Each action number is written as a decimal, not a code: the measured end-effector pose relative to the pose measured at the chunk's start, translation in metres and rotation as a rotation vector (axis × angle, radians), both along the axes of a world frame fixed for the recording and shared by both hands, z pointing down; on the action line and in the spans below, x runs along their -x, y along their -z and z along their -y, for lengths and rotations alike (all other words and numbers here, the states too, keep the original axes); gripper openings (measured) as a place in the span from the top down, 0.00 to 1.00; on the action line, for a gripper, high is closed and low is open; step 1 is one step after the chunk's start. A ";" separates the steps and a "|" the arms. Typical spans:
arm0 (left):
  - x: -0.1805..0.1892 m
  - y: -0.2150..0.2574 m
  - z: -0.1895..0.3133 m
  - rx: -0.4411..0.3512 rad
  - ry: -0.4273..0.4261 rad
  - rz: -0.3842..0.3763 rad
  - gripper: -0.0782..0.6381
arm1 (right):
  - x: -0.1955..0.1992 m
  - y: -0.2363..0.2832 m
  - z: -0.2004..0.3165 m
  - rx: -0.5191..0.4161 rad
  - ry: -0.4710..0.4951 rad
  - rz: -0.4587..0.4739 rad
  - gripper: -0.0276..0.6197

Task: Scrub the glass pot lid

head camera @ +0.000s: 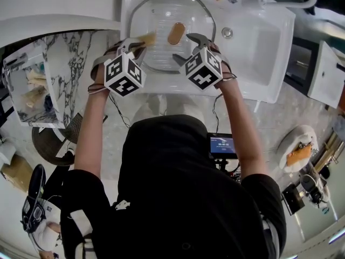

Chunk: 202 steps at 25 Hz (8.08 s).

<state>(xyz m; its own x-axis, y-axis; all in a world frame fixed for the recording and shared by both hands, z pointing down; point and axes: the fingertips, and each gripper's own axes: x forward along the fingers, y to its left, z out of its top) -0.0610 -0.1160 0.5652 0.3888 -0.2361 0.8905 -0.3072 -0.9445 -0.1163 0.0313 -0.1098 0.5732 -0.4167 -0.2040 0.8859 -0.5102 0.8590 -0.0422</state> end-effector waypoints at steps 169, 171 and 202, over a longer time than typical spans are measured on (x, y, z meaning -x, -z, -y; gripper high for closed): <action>-0.003 0.031 -0.043 0.018 0.145 -0.127 0.87 | -0.005 0.014 -0.007 0.013 -0.070 -0.068 0.56; -0.002 0.040 -0.041 0.011 0.165 -0.152 0.87 | -0.006 0.022 -0.010 0.004 -0.081 -0.069 0.59; 0.024 0.241 -0.067 -0.370 0.274 -0.531 0.87 | 0.029 0.247 -0.052 -0.558 -0.450 0.224 0.96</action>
